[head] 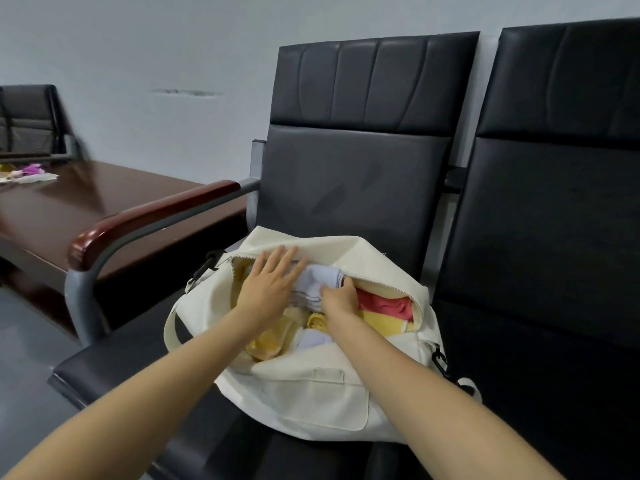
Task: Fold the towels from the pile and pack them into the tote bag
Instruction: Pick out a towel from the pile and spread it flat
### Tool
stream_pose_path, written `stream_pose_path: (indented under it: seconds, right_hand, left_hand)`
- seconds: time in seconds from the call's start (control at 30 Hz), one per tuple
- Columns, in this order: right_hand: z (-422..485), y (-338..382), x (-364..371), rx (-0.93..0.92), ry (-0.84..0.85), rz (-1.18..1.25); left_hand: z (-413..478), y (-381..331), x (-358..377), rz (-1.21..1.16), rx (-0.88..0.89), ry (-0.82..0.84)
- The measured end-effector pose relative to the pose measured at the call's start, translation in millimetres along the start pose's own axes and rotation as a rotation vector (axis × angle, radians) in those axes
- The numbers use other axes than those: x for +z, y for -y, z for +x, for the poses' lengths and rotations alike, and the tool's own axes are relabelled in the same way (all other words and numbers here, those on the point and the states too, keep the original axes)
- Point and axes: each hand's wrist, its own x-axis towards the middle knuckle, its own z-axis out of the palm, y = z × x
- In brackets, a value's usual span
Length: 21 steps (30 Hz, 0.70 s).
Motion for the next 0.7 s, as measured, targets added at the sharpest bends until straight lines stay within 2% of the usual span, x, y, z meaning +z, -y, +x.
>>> stream_pose_path:
  seconds: [0.03,0.07,0.23,0.33,0.4,0.47,0.57,0.63,0.7]
  right_hand:
    - [0.2,0.7,0.8,0.012,-0.019,0.004]
    - [2.9,0.5,2.0,0.016,-0.039,0.002]
    - [9.2,2.6,11.0,0.078,-0.065,0.003]
    - [11.2,14.1,18.0,0.140,-0.053,0.109]
    - [10.4,20.3,23.6,0.131,0.032,0.137]
    - [3.7,23.1,22.4,0.112,0.147,0.072]
    - [2.8,20.0,11.0,0.167,0.212,-0.068]
    - [3.9,20.1,4.5,0.162,0.205,-0.128]
    - [2.3,20.3,0.7,0.124,0.175,-0.176]
  left_hand:
    - [1.9,13.1,3.2,0.074,0.028,0.082]
    - [4.2,23.7,8.2,0.108,0.047,0.080]
    - [20.3,40.9,18.2,0.067,-0.050,0.260]
    - [31.9,47.8,12.9,0.091,-0.076,0.233]
    - [38.5,50.4,10.1,0.063,-0.064,0.258]
    - [40.2,50.5,5.8,0.051,-0.020,0.335]
    - [31.5,50.3,3.5,0.113,0.034,0.417]
    - [23.0,50.7,7.1,0.188,0.044,0.406]
    - [15.6,48.4,13.3,0.225,0.068,0.327]
